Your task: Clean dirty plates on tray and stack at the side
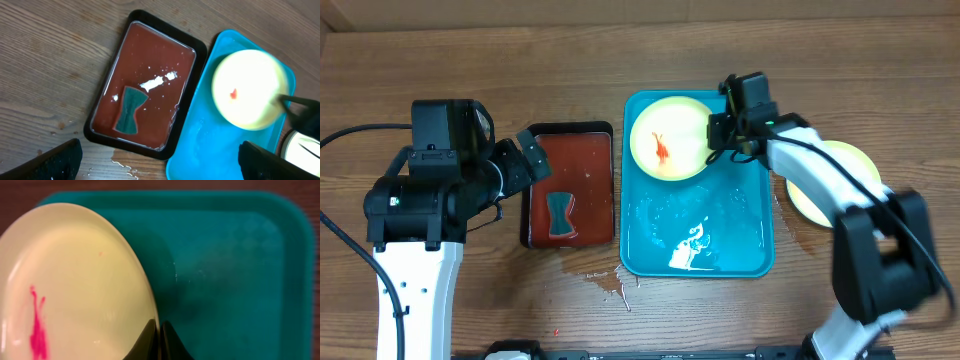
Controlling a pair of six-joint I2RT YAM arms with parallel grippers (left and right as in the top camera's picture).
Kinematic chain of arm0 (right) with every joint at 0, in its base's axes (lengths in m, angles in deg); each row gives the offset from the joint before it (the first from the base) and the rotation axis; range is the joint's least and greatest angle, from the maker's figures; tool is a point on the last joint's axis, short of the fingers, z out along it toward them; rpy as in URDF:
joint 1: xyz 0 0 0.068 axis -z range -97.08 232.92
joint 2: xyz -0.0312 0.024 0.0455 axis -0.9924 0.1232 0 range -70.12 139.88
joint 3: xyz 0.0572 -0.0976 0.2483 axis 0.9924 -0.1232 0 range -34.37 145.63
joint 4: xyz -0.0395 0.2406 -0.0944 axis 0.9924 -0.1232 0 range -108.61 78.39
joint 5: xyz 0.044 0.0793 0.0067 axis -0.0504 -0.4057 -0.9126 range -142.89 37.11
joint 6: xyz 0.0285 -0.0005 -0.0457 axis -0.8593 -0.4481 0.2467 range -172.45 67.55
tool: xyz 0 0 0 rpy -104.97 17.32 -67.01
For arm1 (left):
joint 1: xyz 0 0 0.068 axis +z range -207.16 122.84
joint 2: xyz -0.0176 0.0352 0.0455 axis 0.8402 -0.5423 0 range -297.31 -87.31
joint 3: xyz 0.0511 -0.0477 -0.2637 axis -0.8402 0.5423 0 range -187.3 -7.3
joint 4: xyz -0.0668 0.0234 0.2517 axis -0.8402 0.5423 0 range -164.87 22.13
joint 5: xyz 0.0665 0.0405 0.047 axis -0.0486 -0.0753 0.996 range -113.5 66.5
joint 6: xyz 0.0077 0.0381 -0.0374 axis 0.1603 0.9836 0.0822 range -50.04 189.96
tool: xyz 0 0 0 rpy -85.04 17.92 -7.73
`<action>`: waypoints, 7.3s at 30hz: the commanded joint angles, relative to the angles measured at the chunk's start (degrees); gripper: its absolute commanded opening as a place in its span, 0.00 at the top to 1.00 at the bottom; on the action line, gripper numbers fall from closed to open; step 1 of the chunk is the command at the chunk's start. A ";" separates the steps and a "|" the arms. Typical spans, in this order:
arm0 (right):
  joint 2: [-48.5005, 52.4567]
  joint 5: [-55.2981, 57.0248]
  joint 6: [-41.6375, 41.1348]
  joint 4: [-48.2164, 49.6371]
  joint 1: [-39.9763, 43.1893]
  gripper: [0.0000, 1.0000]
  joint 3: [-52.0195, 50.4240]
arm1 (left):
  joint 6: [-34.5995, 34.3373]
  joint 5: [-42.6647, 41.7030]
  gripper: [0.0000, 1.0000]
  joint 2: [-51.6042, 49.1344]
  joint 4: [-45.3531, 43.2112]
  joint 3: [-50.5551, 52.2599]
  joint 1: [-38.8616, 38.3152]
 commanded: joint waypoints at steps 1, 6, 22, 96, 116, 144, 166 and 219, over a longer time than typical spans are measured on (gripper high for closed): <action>-11.17 -0.31 0.17 -4.20 0.20 0.96 0.59 | 1.11 -0.37 0.00 -0.33 0.00 -0.79 0.31; -18.67 -0.28 -3.30 -18.99 0.20 0.96 0.55 | 1.11 -0.37 0.00 -0.33 0.00 -0.79 0.31; -18.01 -1.86 -27.52 0.35 -2.12 0.96 -28.17 | 1.09 -0.37 0.00 -0.33 -0.02 -0.79 0.31; -31.34 -1.77 -7.82 -26.14 2.43 0.70 -13.44 | 6.29 3.04 0.96 -36.87 -16.61 19.74 -7.28; -14.88 0.04 -7.39 -20.17 4.72 0.60 -13.44 | 9.92 5.49 0.96 -26.49 -0.59 -3.52 -7.37; -0.76 -10.16 -3.72 -14.43 4.66 0.96 -14.14 | 10.71 6.71 0.96 -27.08 -3.17 -1.97 -9.60; -0.76 -10.14 -3.72 -14.88 4.66 0.96 -14.14 | 8.74 2.19 0.96 -31.23 1.22 -4.52 -10.29; -0.76 -10.14 -3.72 -15.08 4.66 0.96 -14.14 | 0.87 -25.75 0.96 -59.89 -15.91 -15.93 -36.54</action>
